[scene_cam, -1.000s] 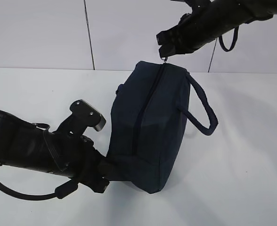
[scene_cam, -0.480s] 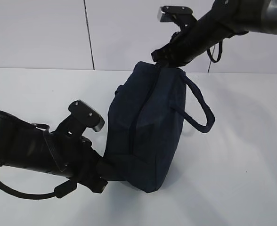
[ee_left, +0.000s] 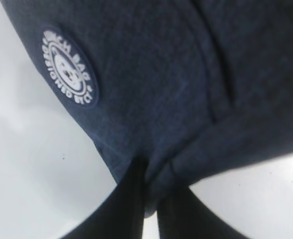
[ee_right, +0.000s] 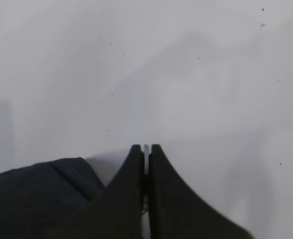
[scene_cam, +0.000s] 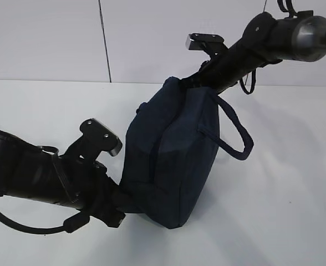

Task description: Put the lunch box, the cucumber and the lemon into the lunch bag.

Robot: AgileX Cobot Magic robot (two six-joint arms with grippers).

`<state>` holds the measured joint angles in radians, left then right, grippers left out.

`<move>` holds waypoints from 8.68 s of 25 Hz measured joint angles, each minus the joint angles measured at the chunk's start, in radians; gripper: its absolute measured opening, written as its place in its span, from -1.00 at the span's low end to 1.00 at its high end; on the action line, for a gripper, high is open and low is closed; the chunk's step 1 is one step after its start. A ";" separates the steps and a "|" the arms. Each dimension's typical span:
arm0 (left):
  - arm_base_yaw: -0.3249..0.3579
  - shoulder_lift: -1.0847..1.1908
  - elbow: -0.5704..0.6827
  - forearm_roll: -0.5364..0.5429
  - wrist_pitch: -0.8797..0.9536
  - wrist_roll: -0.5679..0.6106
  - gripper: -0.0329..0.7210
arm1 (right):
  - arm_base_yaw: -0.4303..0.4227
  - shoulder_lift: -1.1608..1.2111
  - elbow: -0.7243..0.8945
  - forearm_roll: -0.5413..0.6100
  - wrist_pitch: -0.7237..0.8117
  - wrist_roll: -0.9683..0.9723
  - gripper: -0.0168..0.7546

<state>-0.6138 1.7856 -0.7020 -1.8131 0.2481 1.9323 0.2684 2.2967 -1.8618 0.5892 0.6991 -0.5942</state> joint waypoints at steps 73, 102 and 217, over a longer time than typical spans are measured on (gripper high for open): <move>0.239 -0.250 -0.121 -0.009 -0.288 -0.289 0.58 | -0.001 -0.089 -0.451 -0.336 0.547 0.343 -0.29; 0.235 -0.445 -0.102 0.112 -0.208 -0.292 0.44 | -0.001 -0.690 0.314 -0.184 0.271 0.125 -0.29; 0.235 -0.413 -0.102 0.050 -0.208 -0.292 0.44 | -0.320 -2.312 1.366 -0.495 0.444 0.474 0.00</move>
<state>-0.3785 1.3730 -0.8037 -1.7631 0.0401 1.6406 -0.0518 -0.0156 -0.4961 0.0941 1.1429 -0.1203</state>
